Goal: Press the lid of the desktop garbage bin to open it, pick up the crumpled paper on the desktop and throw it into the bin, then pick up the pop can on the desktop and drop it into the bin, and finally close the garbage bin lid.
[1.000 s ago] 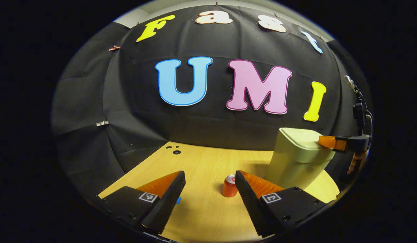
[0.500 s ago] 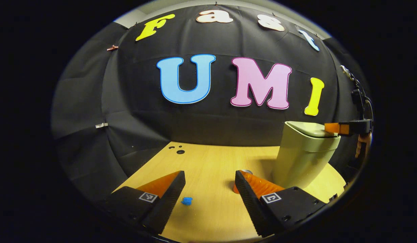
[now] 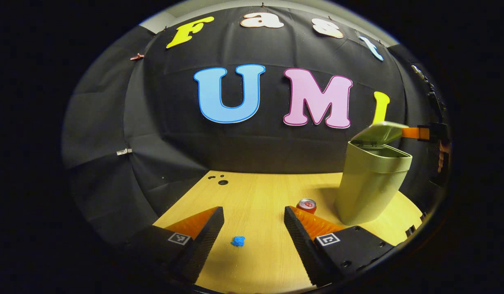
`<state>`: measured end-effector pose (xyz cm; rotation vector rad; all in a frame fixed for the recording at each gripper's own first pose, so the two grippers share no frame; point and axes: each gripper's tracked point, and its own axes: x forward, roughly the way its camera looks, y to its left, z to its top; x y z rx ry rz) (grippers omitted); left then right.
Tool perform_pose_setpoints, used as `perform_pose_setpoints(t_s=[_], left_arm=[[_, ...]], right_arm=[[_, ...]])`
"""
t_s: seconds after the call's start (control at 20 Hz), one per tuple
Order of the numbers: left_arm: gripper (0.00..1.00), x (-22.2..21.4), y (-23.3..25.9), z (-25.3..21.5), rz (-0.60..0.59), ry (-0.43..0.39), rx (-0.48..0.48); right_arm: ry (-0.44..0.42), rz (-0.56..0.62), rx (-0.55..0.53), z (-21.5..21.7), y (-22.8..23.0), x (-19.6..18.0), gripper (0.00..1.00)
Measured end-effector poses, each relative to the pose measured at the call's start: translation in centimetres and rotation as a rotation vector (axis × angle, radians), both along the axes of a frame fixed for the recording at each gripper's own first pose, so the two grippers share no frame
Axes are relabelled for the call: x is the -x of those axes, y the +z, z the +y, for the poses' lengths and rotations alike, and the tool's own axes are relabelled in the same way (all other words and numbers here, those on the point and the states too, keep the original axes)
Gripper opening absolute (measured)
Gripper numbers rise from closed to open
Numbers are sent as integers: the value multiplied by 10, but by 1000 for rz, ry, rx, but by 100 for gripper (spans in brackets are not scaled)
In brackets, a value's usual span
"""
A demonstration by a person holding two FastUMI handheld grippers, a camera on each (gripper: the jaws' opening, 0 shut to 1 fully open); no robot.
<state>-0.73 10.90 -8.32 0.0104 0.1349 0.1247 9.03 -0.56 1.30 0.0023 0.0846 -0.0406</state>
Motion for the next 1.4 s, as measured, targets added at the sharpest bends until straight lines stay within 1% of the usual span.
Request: perform_pose_setpoints(t_s=[0.2,0.45,0.5,0.55,0.6,0.7,0.75,0.8,0.95,1.05,1.1,1.15,1.2,1.25,1.3,1.35,1.4], left_arm=[[96,8,-11,9,7,-15,3],[96,17,-24,20,34,-16,9],[96,18,-27,21,41,-17,11],[96,18,-31,23,52,-15,14],[96,17,-37,25,62,-12,19],[96,17,-43,27,75,-12,36],[96,17,-46,29,82,-12,39],[96,15,-52,31,92,-10,41],[96,7,-68,39,125,-7,69],[96,-1,-77,45,140,-2,96],[96,-5,-83,47,151,3,99],[96,-11,-88,51,164,8,98],[96,-17,-96,55,176,13,93],[96,-24,-100,59,180,20,85],[99,-30,-106,63,184,18,74],[99,-36,-111,68,189,16,59],[96,-41,-116,72,198,14,42]], right_arm=[[-8,20,-1,9,-13,15,5],[-12,49,-10,18,-22,31,5],[-10,53,-16,21,-24,34,5],[-7,58,-22,25,-27,36,8],[-7,67,-23,27,-31,40,5],[1,80,-23,32,-36,48,5],[4,84,-20,34,-37,51,8],[5,89,-19,34,-39,54,6],[5,123,-14,36,-51,65,6],[10,149,-8,36,-60,72,10],[16,159,-11,37,-64,76,21],[19,169,-13,39,-68,80,27],[20,181,-15,39,-72,83,41],[22,195,-18,40,-77,88,46],[28,210,-25,42,-81,94,61],[34,219,-31,45,-84,99,63],[31,229,-29,46,-88,105,69]])
